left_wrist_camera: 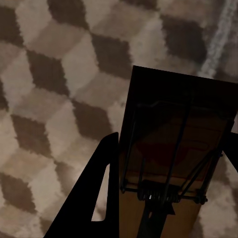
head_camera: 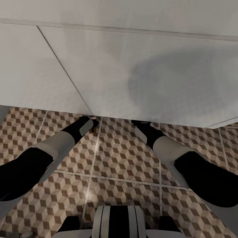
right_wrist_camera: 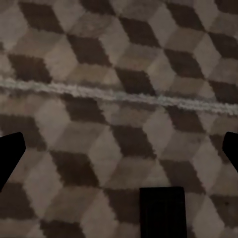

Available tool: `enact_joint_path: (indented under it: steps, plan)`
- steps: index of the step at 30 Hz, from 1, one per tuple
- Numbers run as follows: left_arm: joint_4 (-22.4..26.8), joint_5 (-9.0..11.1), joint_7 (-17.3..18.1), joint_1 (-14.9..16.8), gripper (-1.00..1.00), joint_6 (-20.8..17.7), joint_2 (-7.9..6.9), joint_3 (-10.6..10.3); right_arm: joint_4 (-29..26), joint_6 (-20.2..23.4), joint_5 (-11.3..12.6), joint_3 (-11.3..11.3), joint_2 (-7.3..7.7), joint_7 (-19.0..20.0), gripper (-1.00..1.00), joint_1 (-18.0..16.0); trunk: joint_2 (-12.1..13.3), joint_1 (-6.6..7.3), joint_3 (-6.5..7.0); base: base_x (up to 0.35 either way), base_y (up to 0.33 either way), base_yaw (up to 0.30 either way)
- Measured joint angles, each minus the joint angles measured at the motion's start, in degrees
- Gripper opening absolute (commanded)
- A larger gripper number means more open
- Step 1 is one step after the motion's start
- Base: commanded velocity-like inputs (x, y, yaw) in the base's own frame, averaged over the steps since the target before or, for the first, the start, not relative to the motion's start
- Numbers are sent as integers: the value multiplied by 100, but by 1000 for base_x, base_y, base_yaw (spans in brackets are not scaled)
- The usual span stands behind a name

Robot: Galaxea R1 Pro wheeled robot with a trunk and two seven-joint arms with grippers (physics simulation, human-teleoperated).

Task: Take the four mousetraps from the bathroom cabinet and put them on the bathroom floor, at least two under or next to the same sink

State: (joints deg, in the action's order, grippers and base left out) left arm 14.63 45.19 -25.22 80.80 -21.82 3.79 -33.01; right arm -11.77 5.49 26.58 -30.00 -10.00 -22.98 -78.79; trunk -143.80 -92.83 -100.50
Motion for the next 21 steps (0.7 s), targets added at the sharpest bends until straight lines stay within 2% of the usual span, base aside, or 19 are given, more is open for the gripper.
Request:
enact_joint_path:
  steps: [11,21]
  plan:
    - [-25,-5,1,-41,-100,4,0,-3,1,-219,-13,-36,0,-12,100,4,0,0,17,0,0,-73]
    - [-143,1,0,-79,-100,15,1,8,-1,-238,-23,-37,0,-10,100,-12,0,1,29,0,0,-139]
